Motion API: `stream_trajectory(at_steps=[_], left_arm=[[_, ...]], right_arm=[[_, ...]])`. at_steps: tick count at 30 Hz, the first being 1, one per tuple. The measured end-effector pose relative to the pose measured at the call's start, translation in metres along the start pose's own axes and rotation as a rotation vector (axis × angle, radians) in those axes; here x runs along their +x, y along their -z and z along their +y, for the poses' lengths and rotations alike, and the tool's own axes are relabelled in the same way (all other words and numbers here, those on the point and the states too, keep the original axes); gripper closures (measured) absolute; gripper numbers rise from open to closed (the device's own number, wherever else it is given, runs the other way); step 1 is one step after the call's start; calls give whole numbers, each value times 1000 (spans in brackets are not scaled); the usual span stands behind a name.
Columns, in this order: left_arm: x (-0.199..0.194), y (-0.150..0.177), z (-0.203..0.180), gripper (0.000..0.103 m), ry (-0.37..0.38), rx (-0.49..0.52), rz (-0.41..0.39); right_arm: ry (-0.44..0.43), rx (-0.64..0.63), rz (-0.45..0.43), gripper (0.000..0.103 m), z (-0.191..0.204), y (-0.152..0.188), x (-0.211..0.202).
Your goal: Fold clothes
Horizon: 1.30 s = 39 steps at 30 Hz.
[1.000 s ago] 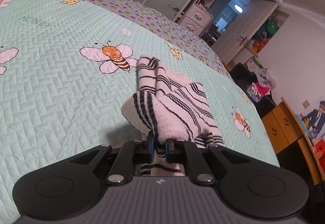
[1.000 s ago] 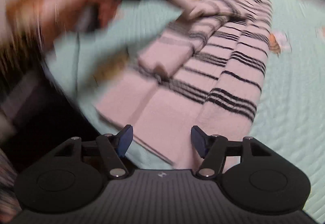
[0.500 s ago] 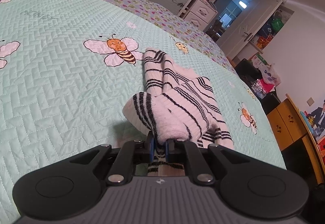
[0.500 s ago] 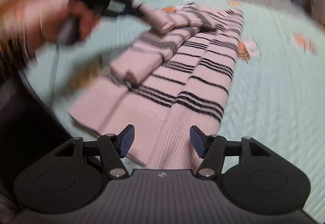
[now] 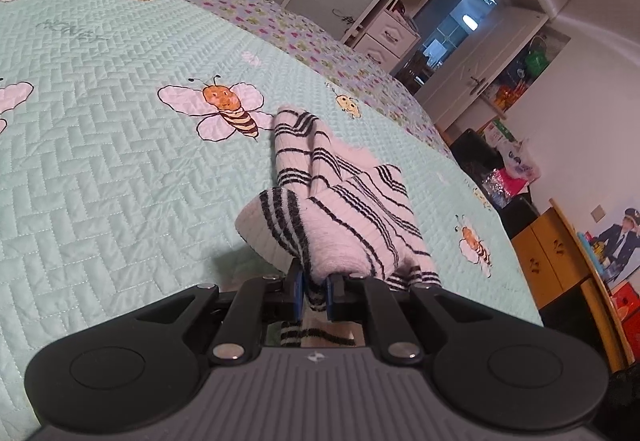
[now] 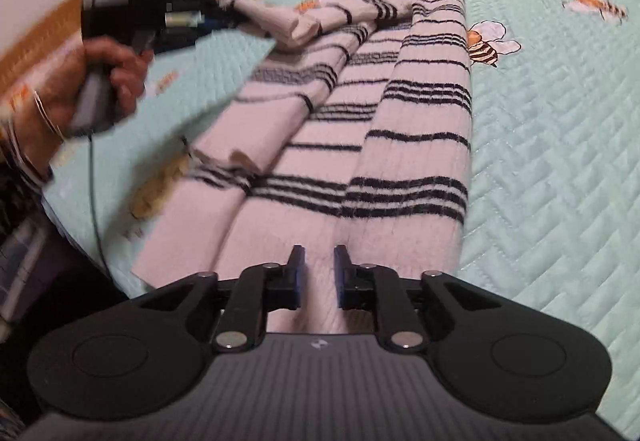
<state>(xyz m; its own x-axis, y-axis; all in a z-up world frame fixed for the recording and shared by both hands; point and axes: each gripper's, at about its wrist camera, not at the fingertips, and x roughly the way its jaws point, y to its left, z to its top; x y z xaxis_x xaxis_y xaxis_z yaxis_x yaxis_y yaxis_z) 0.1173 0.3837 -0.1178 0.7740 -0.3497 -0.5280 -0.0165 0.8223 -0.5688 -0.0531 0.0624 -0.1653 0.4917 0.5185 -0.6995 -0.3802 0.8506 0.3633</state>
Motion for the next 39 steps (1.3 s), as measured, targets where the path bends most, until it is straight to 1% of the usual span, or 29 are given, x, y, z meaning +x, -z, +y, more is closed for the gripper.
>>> stream_trajectory(at_steps=[1, 2, 5, 7, 8, 9, 10, 11, 12, 13, 16, 17, 18, 20, 22, 24, 25, 28, 31, 32, 35, 39], left_arm=[[0, -1, 3, 95, 6, -25, -1], [1, -2, 7, 95, 13, -52, -2], [1, -3, 17, 95, 28, -145, -11], [1, -3, 17, 95, 14, -150, -18], [1, -3, 17, 94, 3, -147, -18], [1, -2, 16, 87, -8, -152, -16], [1, -1, 16, 73, -12, -160, -7], [0, 0, 17, 66, -15, -169, 3], [0, 1, 19, 55, -21, -175, 19], [-3, 4, 21, 49, -26, -183, 30], [-16, 18, 35, 46, -65, -235, 36], [-23, 22, 39, 46, -96, -244, 27], [-30, 26, 39, 46, -128, -228, 12], [-43, 31, 29, 46, -163, -119, -28], [-50, 34, 10, 46, -179, 53, -60], [-51, 38, -13, 46, -190, 257, -82], [-49, 40, -23, 46, -184, 347, -78], [-40, 51, -48, 46, -131, 591, -35], [-27, 68, -64, 46, -132, 782, 6], [-22, 72, -67, 46, -131, 826, 17], [-4, 73, -68, 46, -161, 872, 29], [15, 66, -67, 46, -178, 867, 27]], right_arm=[[-28, 22, -11, 69, -2, -1, -4], [-49, 41, -27, 62, -1, 0, -8], [-86, 77, -69, 58, -4, -1, -19], [-95, 88, -85, 58, -5, -1, -24], [-99, 101, -87, 55, -6, -1, -26], [-104, 114, -90, 54, -8, 0, -28], [-108, 127, -92, 52, -9, 0, -31], [-123, 149, -95, 51, -11, 0, -32], [-143, 169, -100, 51, -14, 0, -34], [-164, 179, -102, 50, -14, 0, -35], [-186, 158, -115, 44, -11, -1, -40], [-187, 148, -117, 44, -9, -1, -40], [-185, 147, -113, 44, -10, -1, -38], [-179, 148, -106, 44, -11, -2, -35], [-167, 161, -92, 43, -14, -1, -30], [-165, 190, -75, 43, -18, -1, -26], [-167, 193, -75, 43, -19, 0, -26], [-159, 181, -80, 43, -18, 0, -27], [-154, 176, -80, 43, -18, 1, -26], [-156, 180, -76, 43, -18, 1, -25], [-151, 182, -63, 42, -18, 2, -22], [-147, 170, -63, 41, -15, 1, -24]])
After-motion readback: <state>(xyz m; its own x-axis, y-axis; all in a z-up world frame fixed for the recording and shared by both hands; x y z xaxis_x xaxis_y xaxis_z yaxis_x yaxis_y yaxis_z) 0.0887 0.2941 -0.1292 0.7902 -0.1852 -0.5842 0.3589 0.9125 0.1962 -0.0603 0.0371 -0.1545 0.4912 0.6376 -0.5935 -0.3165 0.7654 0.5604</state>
